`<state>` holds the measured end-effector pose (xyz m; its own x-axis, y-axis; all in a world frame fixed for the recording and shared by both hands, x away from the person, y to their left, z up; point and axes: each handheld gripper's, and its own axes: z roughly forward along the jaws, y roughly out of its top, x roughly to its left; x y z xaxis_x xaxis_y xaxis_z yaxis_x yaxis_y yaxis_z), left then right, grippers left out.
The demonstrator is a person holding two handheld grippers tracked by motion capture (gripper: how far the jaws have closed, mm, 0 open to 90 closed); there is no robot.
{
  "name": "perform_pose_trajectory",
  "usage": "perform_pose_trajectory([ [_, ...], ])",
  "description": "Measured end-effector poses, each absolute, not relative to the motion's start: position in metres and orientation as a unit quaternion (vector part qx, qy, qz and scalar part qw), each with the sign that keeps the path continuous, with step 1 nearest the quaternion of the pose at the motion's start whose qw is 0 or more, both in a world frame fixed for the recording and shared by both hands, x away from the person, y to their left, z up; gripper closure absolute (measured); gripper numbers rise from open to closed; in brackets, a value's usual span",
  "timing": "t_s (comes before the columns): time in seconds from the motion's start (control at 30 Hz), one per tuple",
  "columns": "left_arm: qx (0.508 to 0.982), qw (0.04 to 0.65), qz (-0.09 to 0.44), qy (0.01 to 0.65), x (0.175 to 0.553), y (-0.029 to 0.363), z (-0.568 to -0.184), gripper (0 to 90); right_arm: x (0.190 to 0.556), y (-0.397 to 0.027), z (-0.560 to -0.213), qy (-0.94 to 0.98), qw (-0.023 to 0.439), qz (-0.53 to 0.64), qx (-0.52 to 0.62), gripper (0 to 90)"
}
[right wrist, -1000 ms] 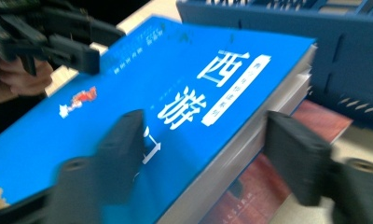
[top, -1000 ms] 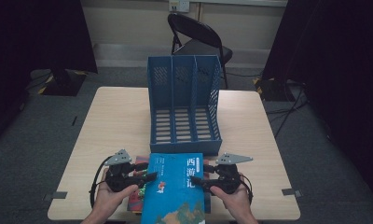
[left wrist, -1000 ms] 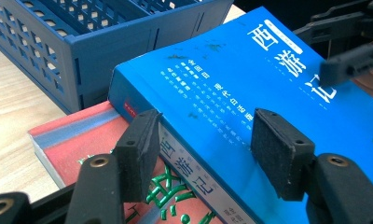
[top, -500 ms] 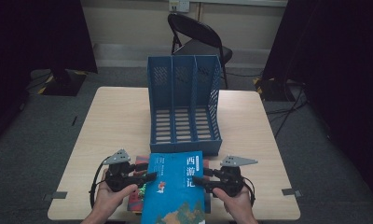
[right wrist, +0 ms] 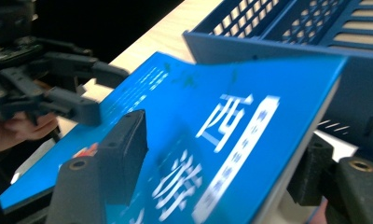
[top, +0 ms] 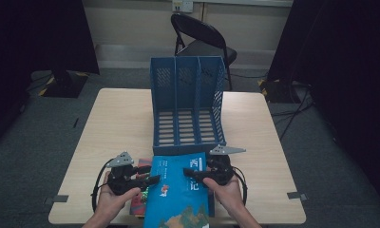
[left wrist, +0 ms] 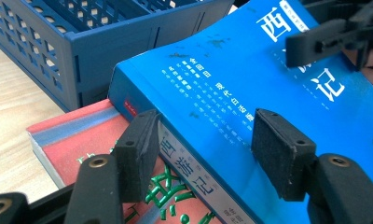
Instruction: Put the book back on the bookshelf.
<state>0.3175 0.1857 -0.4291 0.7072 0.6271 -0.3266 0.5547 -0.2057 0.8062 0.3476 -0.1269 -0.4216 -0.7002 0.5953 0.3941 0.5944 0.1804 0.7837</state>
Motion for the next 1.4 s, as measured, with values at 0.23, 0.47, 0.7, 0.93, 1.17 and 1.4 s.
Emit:
perform_pose_trajectory([
  [0.23,0.774,0.505,0.035,0.382,0.317,0.186,-0.43,41.3,0.331,-0.129,-0.419,0.771,-0.025,0.502,0.39,39.9],
  [0.47,0.772,0.508,0.034,0.382,0.319,0.185,-0.432,37.7,0.332,-0.133,-0.419,0.772,-0.033,0.495,0.397,52.3],
  [0.7,0.768,0.509,0.036,0.387,0.32,0.182,-0.433,33.4,0.339,-0.128,-0.422,0.768,-0.058,0.499,0.398,55.8],
  [0.93,0.769,0.508,0.028,0.387,0.322,0.184,-0.433,32.5,0.34,-0.129,-0.414,0.768,-0.072,0.512,0.378,71.7],
  [1.17,0.768,0.505,0.018,0.394,0.323,0.185,-0.432,29.4,0.338,-0.129,-0.409,0.765,-0.066,0.524,0.369,74.4],
  [1.4,0.767,0.506,0.004,0.395,0.324,0.187,-0.431,26.5,0.337,-0.128,-0.405,0.753,-0.055,0.547,0.362,75.5],
])
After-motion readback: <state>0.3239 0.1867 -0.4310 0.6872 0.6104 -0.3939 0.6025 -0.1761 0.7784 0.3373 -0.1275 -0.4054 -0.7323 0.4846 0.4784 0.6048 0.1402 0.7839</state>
